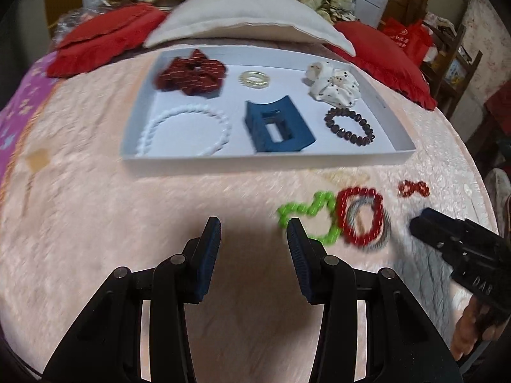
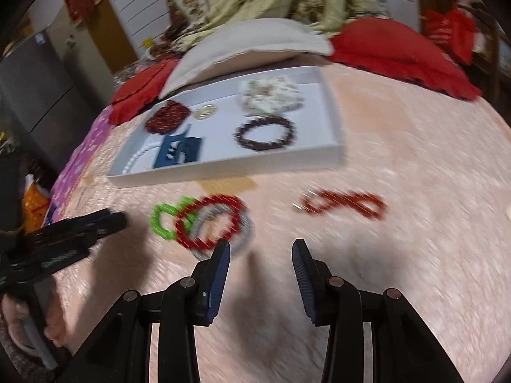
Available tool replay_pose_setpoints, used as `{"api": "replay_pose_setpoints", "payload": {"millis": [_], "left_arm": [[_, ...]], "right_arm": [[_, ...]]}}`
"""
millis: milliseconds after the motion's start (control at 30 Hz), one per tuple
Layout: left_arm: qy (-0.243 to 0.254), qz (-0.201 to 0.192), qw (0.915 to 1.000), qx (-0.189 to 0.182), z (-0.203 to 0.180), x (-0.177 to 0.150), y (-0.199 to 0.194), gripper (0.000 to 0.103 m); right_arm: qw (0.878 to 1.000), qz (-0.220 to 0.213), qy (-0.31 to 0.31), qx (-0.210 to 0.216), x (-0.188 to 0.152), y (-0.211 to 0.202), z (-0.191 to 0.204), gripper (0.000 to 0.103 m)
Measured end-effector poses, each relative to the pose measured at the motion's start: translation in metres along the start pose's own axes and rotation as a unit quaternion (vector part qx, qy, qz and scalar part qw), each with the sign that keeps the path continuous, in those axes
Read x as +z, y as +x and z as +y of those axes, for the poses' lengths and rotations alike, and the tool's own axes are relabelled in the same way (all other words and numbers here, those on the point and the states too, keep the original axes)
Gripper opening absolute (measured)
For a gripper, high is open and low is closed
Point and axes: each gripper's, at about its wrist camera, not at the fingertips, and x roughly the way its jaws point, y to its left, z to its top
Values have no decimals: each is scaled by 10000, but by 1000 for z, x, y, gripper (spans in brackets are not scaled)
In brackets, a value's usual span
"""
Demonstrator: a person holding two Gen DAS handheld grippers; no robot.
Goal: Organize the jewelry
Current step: 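Grasp the green bead bracelet with left tool while right grasps red bead bracelet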
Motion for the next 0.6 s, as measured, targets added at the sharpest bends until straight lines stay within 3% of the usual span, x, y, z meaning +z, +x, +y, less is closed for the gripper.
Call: {"api": "replay_pose_setpoints", "payload": {"millis": [233,300,333,400,600], "left_arm": [[161,161,9991,-360,-10,15,31,42],[271,93,9991,-328,-14,13,31,42],[279,85,9990,-336,-14,13,30,30],[283,221,9986,-400,-15,11,30,8],[268,253,9992,163,1,-16,10,8]], "right_arm": [[9997,230,-116,24,21,40,7,39],[9995,291,-119,26,22,47,7,32],[9996,258,-134,-9,23,48,8,29],[9994,312,-115,85,26,51,9,12],[9994,272,51,-195,16,32,2,9]]}}
